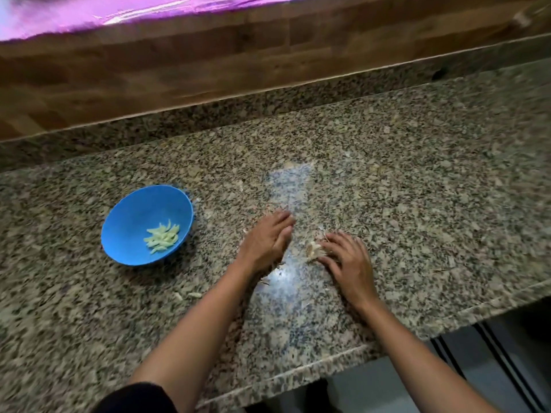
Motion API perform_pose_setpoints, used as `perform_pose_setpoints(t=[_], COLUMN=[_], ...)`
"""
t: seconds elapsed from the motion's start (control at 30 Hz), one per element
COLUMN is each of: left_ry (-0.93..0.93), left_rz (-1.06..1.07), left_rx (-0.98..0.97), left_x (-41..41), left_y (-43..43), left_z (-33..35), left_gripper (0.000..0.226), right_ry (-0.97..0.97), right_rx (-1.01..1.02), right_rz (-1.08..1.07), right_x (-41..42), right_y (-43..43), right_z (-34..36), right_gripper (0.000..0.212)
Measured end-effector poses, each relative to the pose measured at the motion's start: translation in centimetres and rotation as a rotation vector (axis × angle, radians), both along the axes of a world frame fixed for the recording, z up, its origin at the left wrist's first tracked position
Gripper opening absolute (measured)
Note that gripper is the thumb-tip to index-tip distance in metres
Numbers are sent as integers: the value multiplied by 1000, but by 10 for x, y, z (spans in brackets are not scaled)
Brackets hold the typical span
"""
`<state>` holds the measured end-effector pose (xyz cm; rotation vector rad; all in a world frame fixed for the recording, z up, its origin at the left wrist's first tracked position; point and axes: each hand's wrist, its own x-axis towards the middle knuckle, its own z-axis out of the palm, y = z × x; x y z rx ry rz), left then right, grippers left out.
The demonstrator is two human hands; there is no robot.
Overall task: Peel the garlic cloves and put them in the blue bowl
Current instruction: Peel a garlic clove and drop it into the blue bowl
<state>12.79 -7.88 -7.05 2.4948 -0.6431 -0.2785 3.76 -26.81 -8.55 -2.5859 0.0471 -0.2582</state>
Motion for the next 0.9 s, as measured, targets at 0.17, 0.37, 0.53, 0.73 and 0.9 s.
perform_pose_setpoints(t=[0.17, 0.37, 0.53, 0.73, 0.9], left_ry=[84, -1, 24, 10, 19], left_rz=[-47, 448, 275, -4, -119], left_rx=[-209, 48, 125, -63, 65], left_x=[-46, -99, -77, -22, 39], left_y=[18, 33, -14, -51, -82], left_z=[5, -9, -8, -1, 0], left_gripper=[54, 81, 85, 58, 48], right_ry=[-56, -78, -65, -60, -58], right_rx=[67, 317, 356, 404, 397], right_rz=[-76, -437, -571, -609, -626], right_x=[-1, -13, -20, -25, -26], right_y=[-4, -14, -26, -41, -53], right_z=[-3, -1, 3, 7, 2], right_gripper=[31, 29, 29, 33, 26])
